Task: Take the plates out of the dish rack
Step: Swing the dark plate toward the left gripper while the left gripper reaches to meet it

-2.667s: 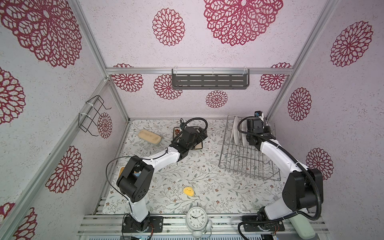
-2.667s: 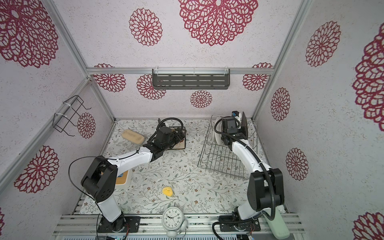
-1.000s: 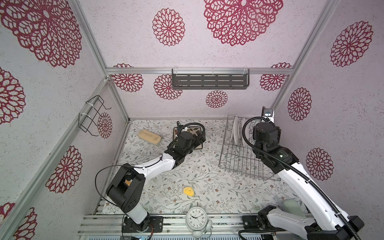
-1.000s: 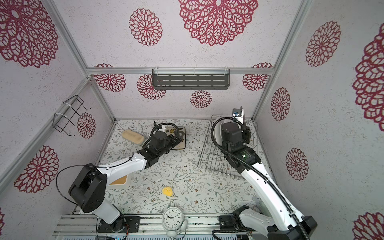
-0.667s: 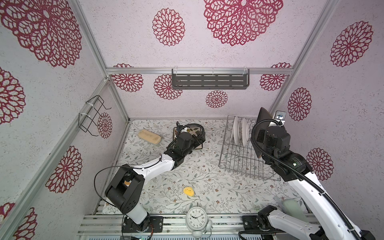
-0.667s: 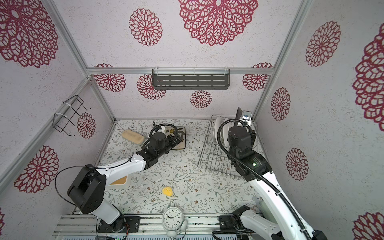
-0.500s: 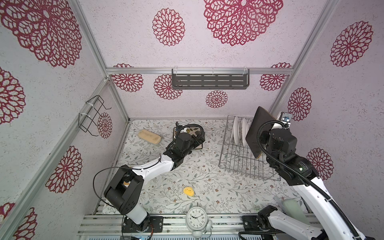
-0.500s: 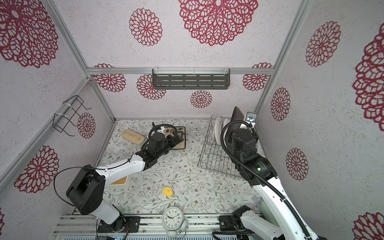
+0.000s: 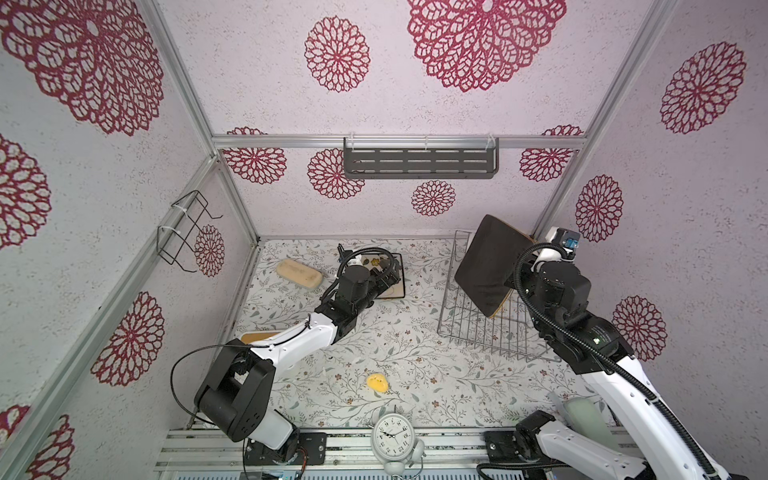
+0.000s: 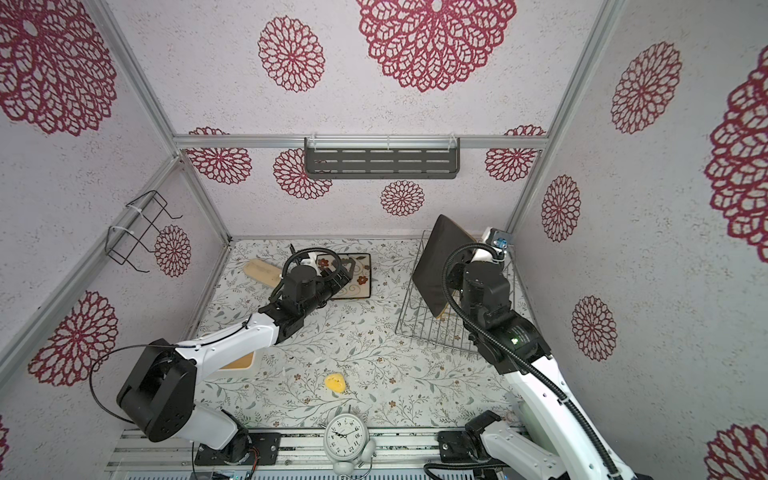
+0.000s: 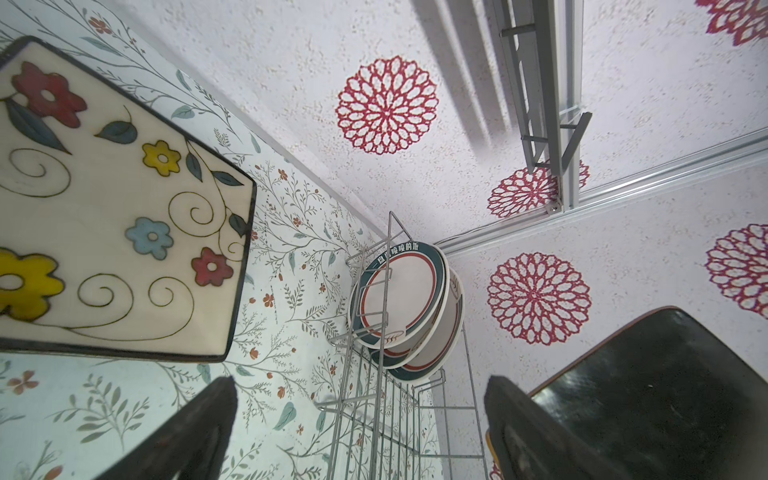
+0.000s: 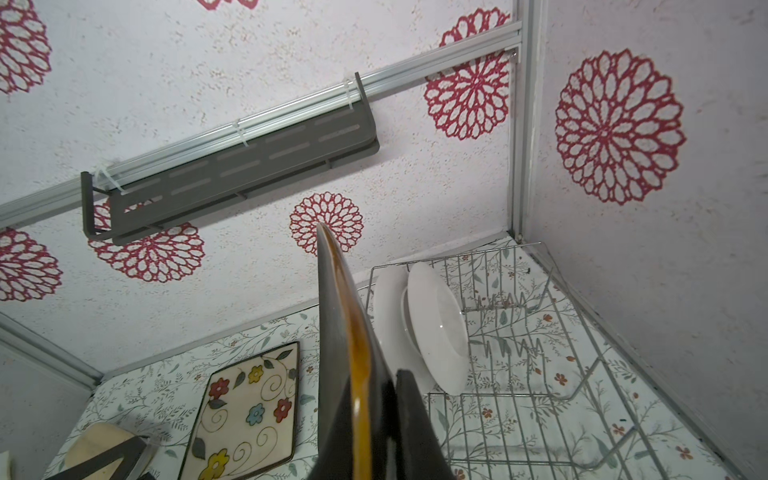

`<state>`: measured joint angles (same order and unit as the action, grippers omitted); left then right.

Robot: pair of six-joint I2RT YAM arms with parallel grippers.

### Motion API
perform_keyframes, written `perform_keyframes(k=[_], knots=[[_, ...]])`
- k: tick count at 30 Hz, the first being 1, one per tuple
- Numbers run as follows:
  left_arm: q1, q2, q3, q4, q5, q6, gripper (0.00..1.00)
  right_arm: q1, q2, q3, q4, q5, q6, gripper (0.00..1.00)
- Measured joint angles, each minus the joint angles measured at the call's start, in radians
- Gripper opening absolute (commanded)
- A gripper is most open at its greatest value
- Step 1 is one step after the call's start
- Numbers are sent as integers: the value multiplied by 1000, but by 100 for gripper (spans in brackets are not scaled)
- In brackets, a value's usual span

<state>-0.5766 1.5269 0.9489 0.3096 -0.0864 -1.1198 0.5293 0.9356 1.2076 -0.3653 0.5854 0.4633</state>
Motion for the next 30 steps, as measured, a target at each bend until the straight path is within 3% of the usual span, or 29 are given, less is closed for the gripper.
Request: perform_keyframes(k=[10,18,26,30], knots=[[53,-88,-43,-11,8,0,97,-28,98,-109,178,-168,190,0],[89,-165,-80,-31,17,-11,97,-123,151,-275,409,-322,393,0],[114,-169,-118,14,83,-80,98,-136,167,-426,661,-365,536,0],[109,-137,-124,119,135,-133,100,-135,167,-471,767,-378,579,0]])
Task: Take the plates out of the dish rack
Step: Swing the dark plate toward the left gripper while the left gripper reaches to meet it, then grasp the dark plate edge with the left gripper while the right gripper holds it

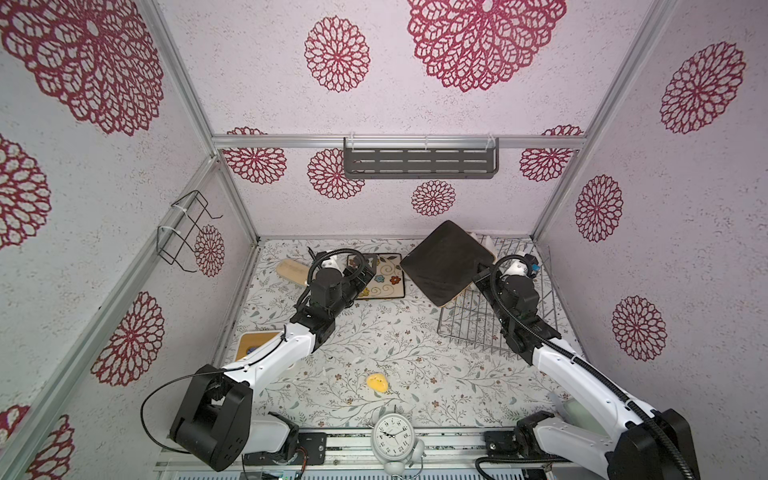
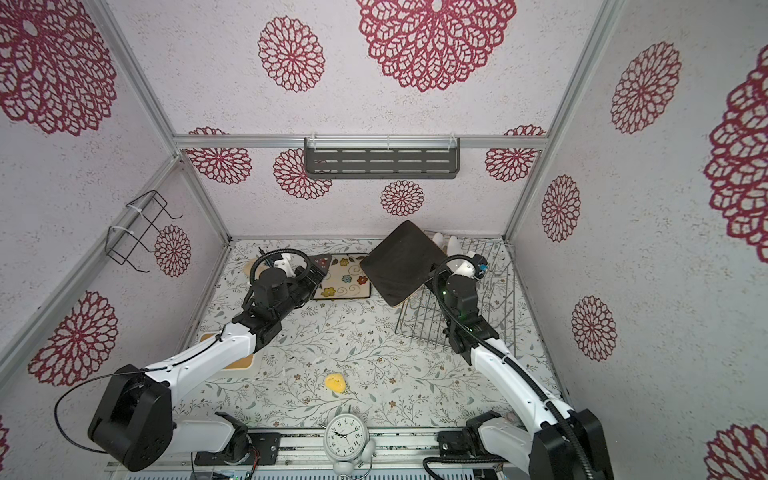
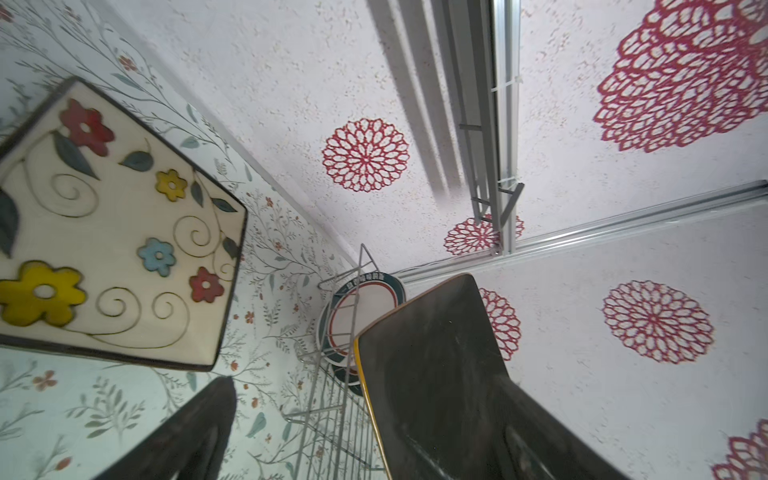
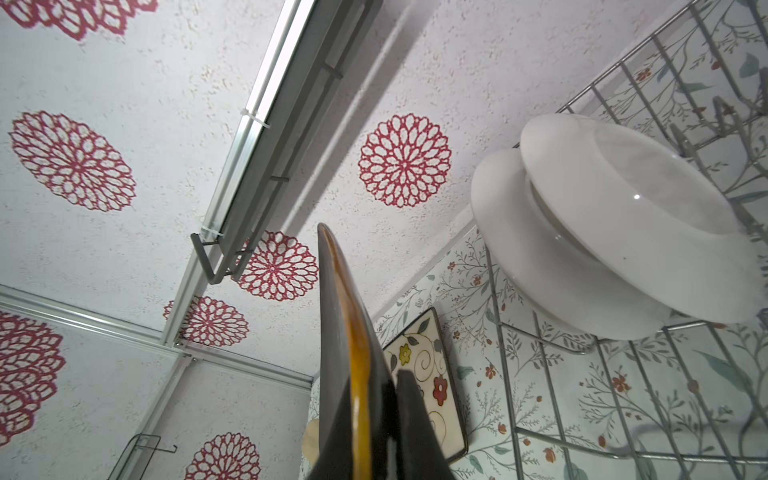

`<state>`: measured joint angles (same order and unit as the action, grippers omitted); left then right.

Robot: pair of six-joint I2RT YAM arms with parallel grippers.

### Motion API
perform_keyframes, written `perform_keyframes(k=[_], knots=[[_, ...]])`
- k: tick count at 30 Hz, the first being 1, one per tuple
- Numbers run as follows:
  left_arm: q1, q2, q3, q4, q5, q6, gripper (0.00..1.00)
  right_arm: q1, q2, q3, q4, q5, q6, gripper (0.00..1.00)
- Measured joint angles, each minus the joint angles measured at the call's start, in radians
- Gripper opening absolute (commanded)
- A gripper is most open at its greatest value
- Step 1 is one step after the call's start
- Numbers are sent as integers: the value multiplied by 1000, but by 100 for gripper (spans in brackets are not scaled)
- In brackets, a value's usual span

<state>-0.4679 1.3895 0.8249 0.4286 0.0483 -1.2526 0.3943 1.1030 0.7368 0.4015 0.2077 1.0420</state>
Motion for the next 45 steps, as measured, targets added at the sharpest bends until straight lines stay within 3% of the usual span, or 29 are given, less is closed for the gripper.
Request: perform_keyframes(k=[12,25,45], knots=[[-92,137,67,177,97,-60,97,0,0,-6,118,-29,48,0],[-140,191,99,256,125,-77,89,0,0,-35,160,-40,86,0],[-164,313,105,444,154,-134,37,0,0,-44,217,-82,129,0]])
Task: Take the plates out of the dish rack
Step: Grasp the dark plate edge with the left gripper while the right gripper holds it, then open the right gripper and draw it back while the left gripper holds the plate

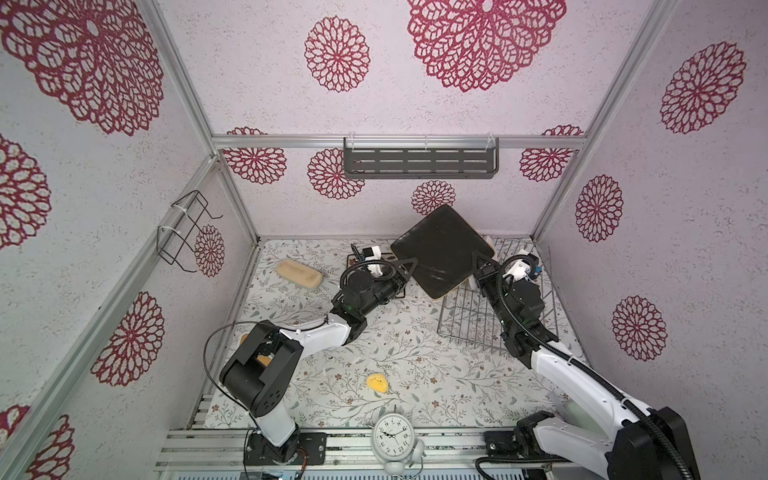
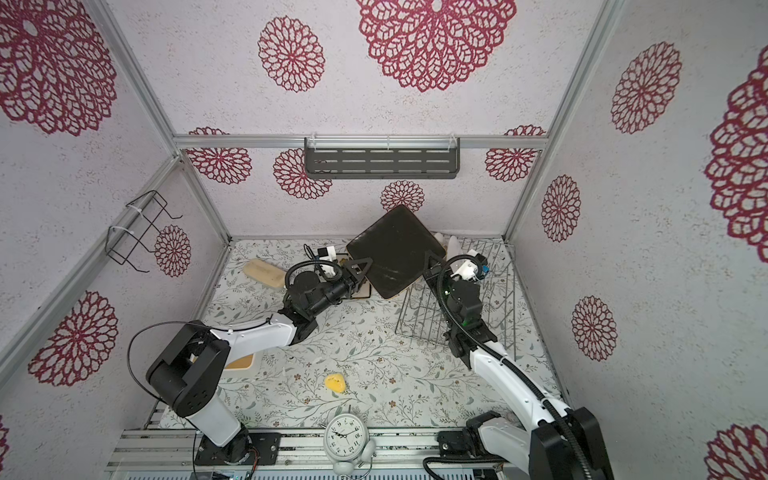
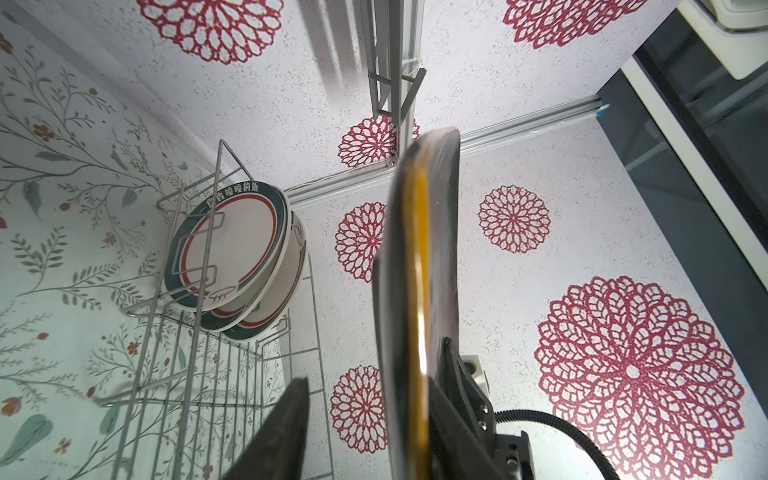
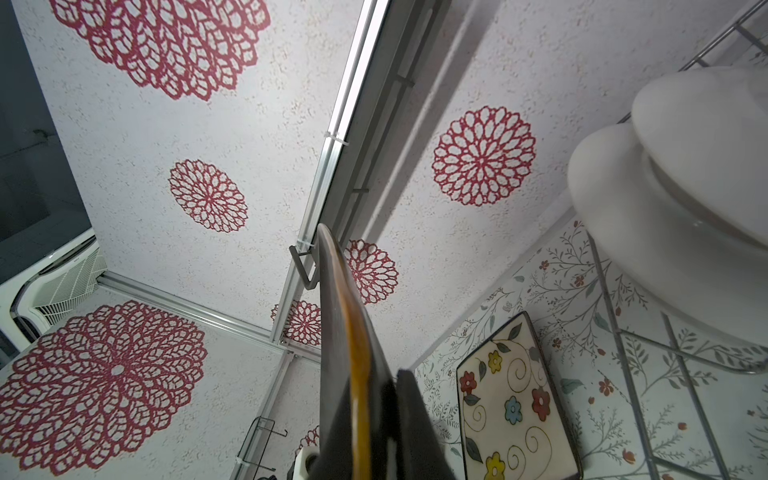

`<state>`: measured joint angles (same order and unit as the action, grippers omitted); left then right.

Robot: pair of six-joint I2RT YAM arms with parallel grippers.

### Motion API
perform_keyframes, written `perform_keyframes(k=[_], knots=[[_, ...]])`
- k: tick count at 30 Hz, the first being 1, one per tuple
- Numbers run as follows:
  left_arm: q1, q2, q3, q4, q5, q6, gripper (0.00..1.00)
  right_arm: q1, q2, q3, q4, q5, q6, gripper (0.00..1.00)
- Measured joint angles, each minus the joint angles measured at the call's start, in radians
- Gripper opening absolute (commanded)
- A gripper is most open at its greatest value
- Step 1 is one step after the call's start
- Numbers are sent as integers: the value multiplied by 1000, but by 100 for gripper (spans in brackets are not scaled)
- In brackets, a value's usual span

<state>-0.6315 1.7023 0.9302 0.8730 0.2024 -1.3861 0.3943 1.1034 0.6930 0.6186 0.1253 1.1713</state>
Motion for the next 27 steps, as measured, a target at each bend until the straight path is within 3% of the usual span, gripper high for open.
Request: perform_keyframes(k=[10,14,19,23,27], knots=[[-6,6,6,27,14,-19,16,0,18,0,10,-22,2,0],[-8,7,10,33,6,-60,1,-2,23,0,20,-30,9,0],[-10,7,13,41,0,-72,0,-4,23,0,33,-34,8,0],[-10,7,13,41,-1,-77,0,-13,21,1,31,-37,22,49],[-3,10,15,17,4,-74,0,-28,4,6,19,-54,48,67]])
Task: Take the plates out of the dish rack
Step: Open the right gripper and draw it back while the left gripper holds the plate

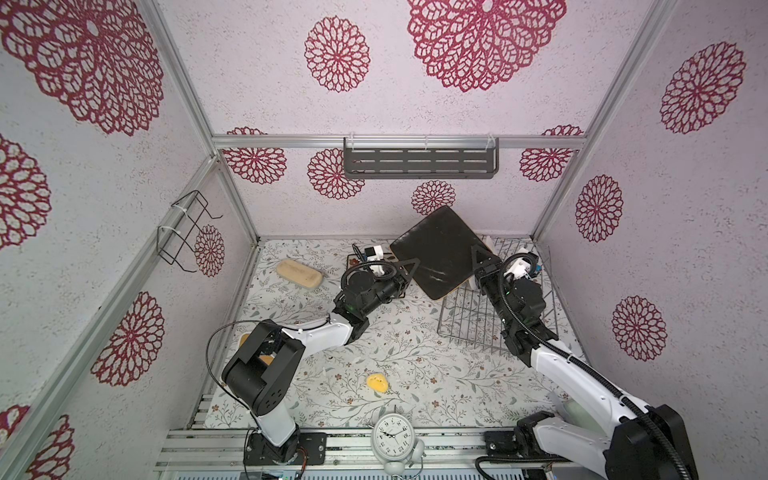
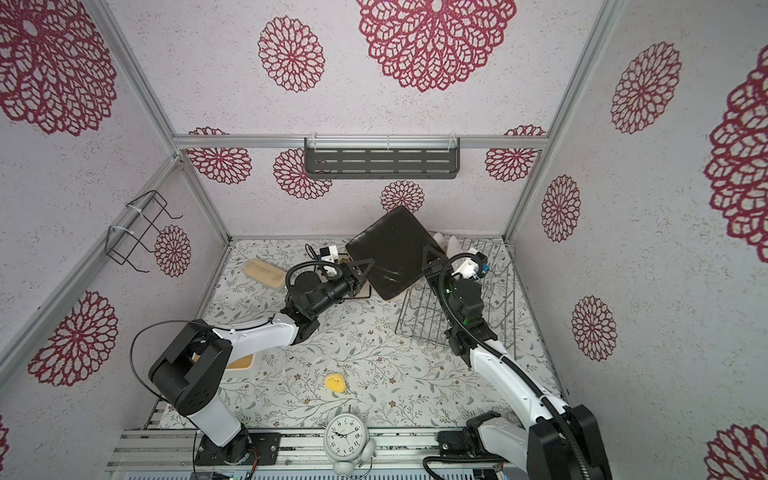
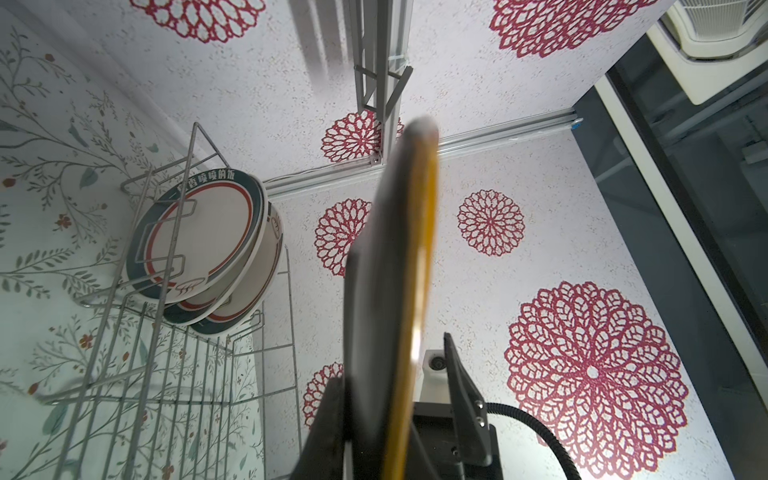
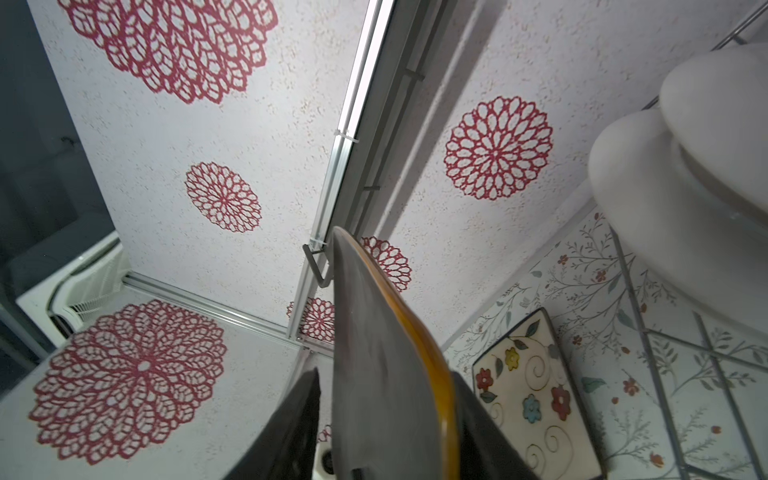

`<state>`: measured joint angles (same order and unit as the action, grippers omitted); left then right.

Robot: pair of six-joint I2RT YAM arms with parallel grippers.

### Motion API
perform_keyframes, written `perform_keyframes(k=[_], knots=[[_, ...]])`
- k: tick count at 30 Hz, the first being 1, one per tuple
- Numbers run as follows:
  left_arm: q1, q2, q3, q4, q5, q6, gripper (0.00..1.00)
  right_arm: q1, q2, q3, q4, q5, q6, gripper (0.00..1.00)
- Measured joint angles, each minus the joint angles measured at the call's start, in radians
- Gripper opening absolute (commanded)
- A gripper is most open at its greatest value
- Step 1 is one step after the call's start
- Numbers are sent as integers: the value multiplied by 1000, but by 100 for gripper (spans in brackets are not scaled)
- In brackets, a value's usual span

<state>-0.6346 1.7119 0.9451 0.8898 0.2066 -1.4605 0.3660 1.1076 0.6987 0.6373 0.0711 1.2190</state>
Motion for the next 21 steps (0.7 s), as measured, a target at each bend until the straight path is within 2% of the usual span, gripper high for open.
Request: perform_keyframes(k=[4,11,17,21], knots=[[13,0,21,-47,14,1,0,-33,-11,25,-45,-24,15,75],[86,0,66,-128,17,4,0,-102,-10,56,-81,-86,50,77],[159,0,83,-188,-55,5,0,-148,16,90,-88,-155,68,77],[175,6,83,-199,-150,5,0,-150,32,127,-148,-184,57,77]])
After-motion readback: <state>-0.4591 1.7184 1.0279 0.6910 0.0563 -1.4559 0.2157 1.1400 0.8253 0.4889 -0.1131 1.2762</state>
